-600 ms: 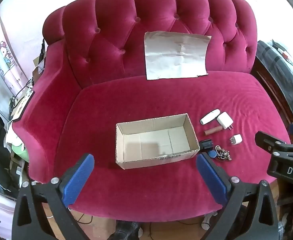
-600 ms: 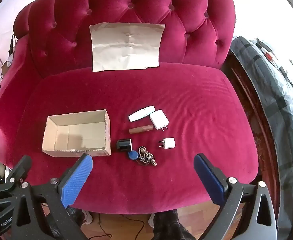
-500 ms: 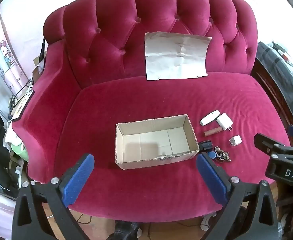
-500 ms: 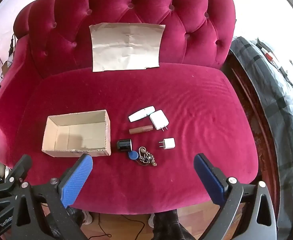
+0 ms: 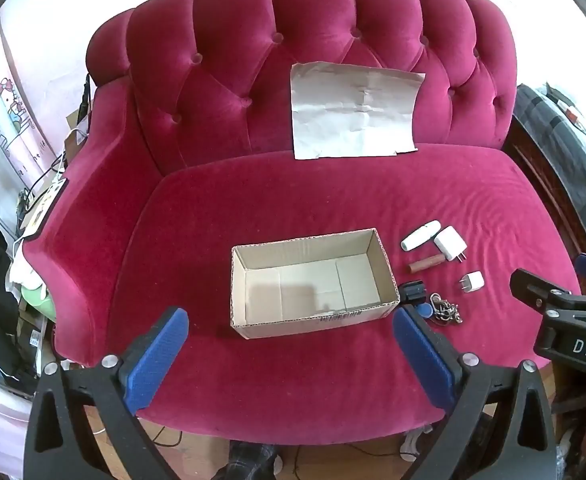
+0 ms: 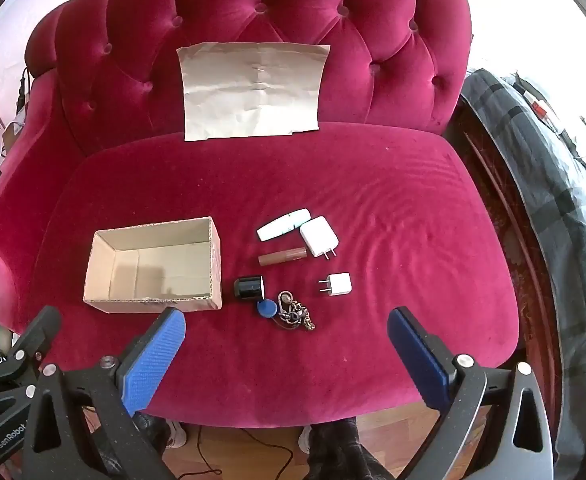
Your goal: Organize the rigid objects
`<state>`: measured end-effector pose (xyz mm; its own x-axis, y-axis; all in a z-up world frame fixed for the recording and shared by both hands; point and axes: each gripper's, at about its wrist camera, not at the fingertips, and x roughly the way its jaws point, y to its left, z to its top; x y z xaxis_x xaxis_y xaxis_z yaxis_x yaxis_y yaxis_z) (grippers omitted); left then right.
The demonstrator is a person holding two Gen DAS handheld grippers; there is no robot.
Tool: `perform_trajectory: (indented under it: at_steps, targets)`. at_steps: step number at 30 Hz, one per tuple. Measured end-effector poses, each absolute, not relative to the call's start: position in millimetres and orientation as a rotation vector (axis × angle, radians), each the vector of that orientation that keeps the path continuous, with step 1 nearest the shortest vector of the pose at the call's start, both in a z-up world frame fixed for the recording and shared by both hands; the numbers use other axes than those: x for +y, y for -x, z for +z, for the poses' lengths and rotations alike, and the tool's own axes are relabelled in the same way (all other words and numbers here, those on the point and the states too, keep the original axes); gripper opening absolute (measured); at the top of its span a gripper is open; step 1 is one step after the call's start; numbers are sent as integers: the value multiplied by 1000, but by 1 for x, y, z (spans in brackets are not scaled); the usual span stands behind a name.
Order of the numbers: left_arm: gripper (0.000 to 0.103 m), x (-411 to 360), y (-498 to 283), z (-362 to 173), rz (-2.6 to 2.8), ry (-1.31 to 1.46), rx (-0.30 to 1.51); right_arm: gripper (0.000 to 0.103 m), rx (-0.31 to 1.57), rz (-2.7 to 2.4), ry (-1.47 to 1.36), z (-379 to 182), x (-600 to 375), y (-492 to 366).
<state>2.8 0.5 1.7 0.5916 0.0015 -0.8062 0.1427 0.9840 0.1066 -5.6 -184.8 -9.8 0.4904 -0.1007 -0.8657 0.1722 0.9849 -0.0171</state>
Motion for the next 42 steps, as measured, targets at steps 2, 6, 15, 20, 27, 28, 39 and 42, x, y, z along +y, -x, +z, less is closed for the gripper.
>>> perform_trajectory:
  at_steps: [2,6,15,20,27,28,39,42]
  targets:
    - [103,0,-3,2,-82,-166,936,103,1046,-169,-75,-9,-184,4]
    - [103,0,-3,1,-82,-167,937,103,1042,-172,-76,-10,-184,5]
    - [103,1,-2,0,-82,-161,931,103,1041,-172,-80,-10,-185,4]
    - [103,1,-2,0,-81,-161,931,103,1039,-169,-81,-9,-185,5]
    - [103,-2,-4,1,-79,-162,928,103,1038,-168,-82,-7,-185,5]
    - [103,-2,-4,1,-80,-162,928,103,1037,-169,-83,-7,-186,5]
    - [103,-2,-9,1,-90,-161,930,103,1039,-171,-93,-4,-190,3]
    - [103,-2,-9,1,-91,-158,927,103,1037,-173,-100,-6,-192,3]
